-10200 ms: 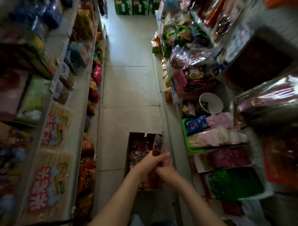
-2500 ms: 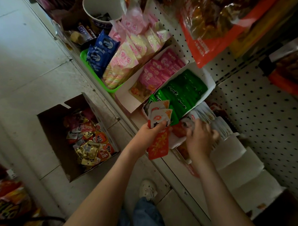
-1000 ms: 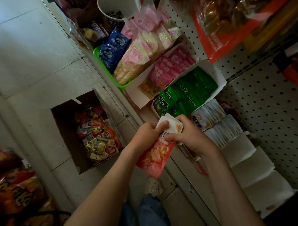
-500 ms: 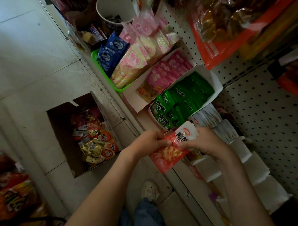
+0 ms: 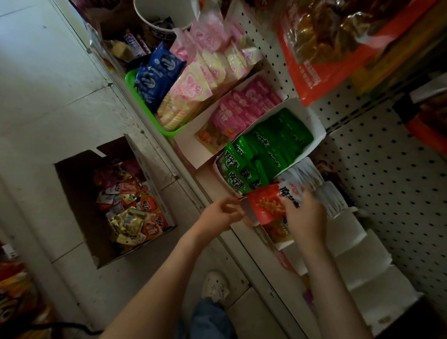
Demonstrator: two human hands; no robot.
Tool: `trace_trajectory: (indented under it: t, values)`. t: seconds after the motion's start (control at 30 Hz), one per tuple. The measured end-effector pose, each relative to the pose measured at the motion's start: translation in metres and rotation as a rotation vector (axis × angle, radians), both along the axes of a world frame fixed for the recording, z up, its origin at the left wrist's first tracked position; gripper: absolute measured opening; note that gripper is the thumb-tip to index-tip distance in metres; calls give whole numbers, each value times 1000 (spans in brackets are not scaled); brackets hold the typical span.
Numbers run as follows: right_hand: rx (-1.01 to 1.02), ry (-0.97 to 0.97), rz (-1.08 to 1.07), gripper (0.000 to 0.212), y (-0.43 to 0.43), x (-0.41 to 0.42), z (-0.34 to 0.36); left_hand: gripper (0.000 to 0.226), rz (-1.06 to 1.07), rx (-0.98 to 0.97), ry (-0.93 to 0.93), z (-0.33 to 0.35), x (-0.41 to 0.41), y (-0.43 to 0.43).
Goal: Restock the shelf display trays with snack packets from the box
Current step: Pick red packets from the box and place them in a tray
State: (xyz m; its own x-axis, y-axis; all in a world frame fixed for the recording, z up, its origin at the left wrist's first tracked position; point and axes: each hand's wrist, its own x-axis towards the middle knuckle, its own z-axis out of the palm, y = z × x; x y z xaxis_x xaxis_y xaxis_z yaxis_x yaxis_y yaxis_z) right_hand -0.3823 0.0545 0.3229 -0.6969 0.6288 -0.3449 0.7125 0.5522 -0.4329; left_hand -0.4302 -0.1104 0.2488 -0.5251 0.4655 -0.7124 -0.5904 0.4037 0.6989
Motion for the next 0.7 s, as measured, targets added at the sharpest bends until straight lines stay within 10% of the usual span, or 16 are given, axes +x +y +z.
trace_trajectory:
  t: [0.37, 0.7]
  values:
    - [109, 307, 166, 17, -11, 26, -18, 50, -446, -221, 296, -1, 5, 23]
    - [91, -13, 154, 42, -1, 19, -18, 34, -489, -308, 416, 10, 1, 32]
